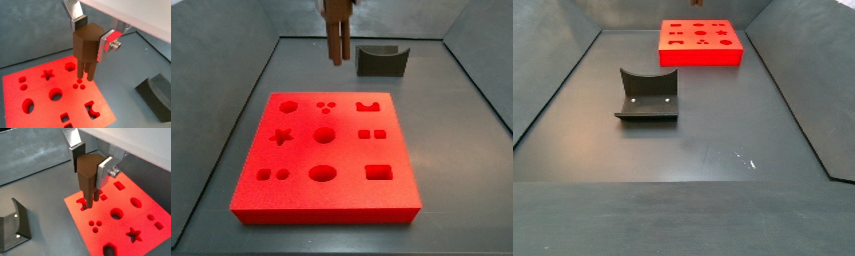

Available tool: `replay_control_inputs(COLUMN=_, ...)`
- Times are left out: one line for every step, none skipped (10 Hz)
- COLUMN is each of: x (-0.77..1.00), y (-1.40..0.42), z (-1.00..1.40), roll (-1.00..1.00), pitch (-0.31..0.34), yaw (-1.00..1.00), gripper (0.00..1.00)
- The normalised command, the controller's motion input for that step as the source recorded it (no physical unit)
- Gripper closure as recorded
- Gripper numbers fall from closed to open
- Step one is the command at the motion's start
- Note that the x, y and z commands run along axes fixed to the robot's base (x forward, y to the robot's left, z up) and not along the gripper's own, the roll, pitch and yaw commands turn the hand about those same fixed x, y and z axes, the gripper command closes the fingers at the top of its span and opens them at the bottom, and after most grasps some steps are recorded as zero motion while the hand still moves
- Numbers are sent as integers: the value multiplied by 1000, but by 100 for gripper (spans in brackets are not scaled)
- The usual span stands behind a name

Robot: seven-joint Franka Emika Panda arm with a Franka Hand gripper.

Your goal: Insert the 3 prong object.

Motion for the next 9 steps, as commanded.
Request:
replay_control_inputs(x=0, y=0, z=-26, roll=0, pitch=0, yaw=0, gripper=100)
replay_control_inputs(x=297, y=0, z=-249, roll=0, pitch=146, yaw=-234, gripper=100)
replay_control_inputs(x=320, y=0, z=-403, roll=31, pitch=283, yaw=-471, gripper=100)
replay_control_inputs(x=260, y=0, z=-363, roll=26, pitch=361, yaw=-454, gripper=100)
replay_control_inputs(x=271, y=0, z=-280, roll=1, pitch=391, yaw=-414, gripper=100)
replay_control_inputs(x=271, y=0, z=-317, roll=0, pitch=346, yaw=-283, gripper=100)
replay_control_inputs(x=174, y=0, z=-331, roll=0, pitch=119, yaw=0, gripper=100)
replay_control_inputs(x=-209, y=-29, z=0, roll=183, pitch=-70, yaw=254, gripper=100)
replay_control_inputs(x=-129, y=0, z=0, roll=293, pitch=-96, yaw=351, gripper=100)
